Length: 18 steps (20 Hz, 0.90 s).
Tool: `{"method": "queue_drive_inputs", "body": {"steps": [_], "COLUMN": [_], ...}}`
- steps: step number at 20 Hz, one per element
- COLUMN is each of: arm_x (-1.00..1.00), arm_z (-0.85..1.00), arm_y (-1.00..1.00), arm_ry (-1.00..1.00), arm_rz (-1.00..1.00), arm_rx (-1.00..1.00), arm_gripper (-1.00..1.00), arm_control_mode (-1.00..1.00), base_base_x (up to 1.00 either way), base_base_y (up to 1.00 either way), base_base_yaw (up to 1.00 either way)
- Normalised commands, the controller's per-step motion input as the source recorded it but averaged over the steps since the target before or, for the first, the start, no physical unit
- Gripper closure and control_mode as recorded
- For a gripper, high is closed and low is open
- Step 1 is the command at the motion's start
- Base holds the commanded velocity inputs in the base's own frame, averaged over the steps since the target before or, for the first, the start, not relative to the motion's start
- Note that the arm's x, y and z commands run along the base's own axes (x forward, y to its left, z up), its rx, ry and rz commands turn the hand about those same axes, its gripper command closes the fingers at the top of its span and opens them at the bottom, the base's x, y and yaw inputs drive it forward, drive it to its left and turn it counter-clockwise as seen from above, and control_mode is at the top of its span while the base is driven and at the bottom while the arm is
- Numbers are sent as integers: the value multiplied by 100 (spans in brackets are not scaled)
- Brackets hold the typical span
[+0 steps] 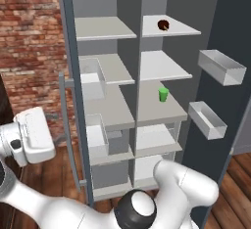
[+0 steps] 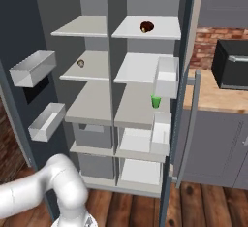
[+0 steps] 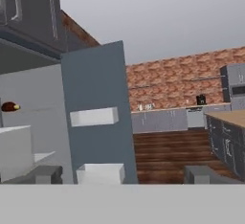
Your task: Pick up the frozen steak from the freezer, place it on any shelf in the fridge, and close the fridge and freezer doors when done.
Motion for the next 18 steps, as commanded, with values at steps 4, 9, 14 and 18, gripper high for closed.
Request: {"method": "queue_drive_inputs", "body": {"steps": [4, 9, 14, 18], "arm_x": [53, 63, 52, 61], "arm_z": [-39, -11, -22, -18], "arm_y": [-2, 0, 0, 1], "arm_ry": [1, 1, 5, 4], "arm_rz": [-1, 0, 0, 0], "arm_rx": [0, 0, -3, -2], "arm_gripper": [-100, -100, -100, -100], "arm_control_mode": [-100, -100, -100, -100], "base_base_x": [0, 0, 0, 0], "base_base_y": [0, 0, 0, 0], "base_base_yaw": [0, 0, 0, 0]}}
